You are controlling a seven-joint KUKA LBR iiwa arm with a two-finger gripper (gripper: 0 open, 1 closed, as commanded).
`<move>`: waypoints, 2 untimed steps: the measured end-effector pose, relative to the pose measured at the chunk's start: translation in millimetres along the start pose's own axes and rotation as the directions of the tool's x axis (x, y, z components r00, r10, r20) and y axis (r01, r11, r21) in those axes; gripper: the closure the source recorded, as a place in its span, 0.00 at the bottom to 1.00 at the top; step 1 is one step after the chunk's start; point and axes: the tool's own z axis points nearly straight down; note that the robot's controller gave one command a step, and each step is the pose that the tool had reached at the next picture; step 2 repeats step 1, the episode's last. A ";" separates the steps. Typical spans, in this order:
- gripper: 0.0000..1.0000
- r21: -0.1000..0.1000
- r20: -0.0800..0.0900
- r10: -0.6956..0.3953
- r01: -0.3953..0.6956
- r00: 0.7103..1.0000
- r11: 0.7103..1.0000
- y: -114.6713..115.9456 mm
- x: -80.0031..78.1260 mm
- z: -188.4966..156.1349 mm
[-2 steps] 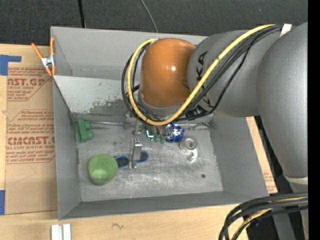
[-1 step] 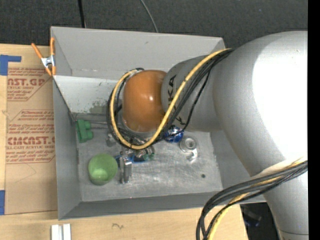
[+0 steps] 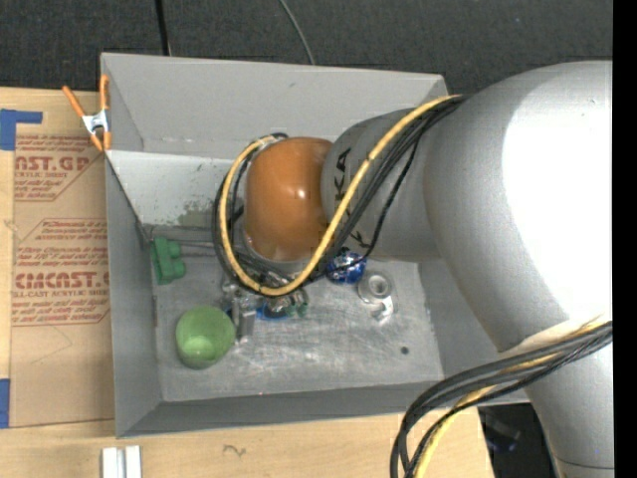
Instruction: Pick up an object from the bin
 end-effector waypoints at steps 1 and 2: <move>1.00 0.001 -0.001 -0.171 0.171 0.985 0.985 -1.3 37.5 -155.3; 1.00 0.001 -0.001 -0.171 0.171 0.985 0.985 -1.3 37.5 -155.3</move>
Offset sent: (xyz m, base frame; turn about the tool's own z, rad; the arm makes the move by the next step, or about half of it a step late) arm -0.0387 -0.0126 0.1506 -0.1712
